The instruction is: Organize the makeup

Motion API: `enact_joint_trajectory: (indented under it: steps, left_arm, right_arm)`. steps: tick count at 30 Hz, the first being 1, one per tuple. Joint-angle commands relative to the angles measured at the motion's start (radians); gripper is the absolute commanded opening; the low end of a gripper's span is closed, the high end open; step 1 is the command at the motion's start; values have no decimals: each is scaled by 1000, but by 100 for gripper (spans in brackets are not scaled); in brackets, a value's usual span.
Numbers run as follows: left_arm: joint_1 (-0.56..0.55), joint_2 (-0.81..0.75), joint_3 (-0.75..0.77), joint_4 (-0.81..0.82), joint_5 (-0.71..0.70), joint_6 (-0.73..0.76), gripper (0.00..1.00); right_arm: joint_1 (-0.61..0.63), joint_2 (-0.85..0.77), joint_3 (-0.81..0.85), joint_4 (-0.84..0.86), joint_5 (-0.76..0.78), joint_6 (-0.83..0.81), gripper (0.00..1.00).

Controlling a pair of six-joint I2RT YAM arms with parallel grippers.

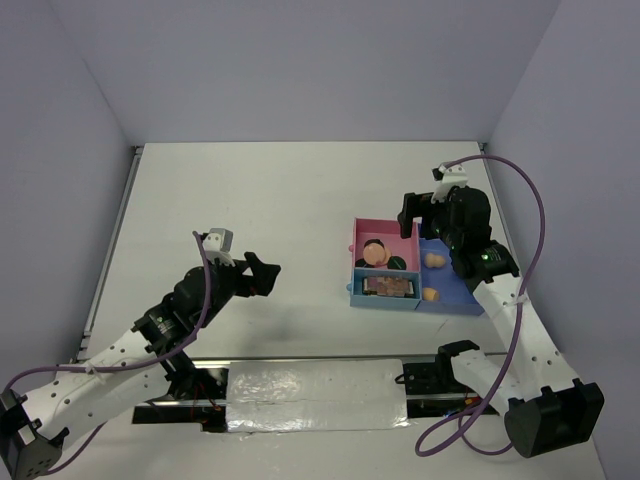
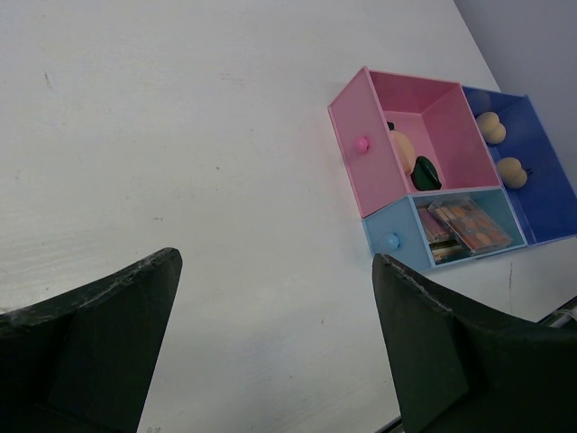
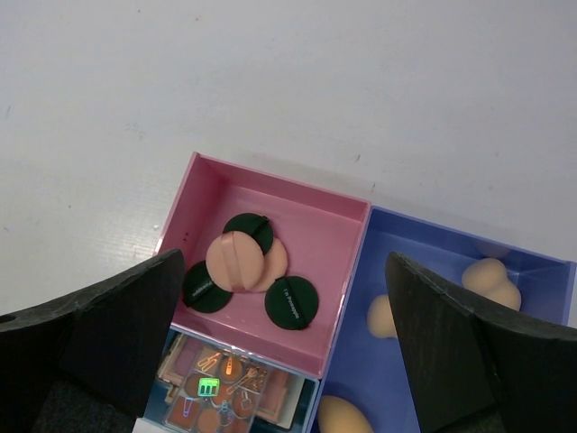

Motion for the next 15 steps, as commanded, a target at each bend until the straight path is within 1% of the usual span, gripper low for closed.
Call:
enact_joint_trajectory:
  steps: [1, 15]
  left_arm:
    - [-1, -16, 17, 36, -5, -17, 99]
    - [1, -8, 29, 44, 8, -1, 99]
  right_arm:
    - [-5, -17, 3, 45, 25, 6, 100]
    - [-5, -32, -8, 31, 32, -11, 99]
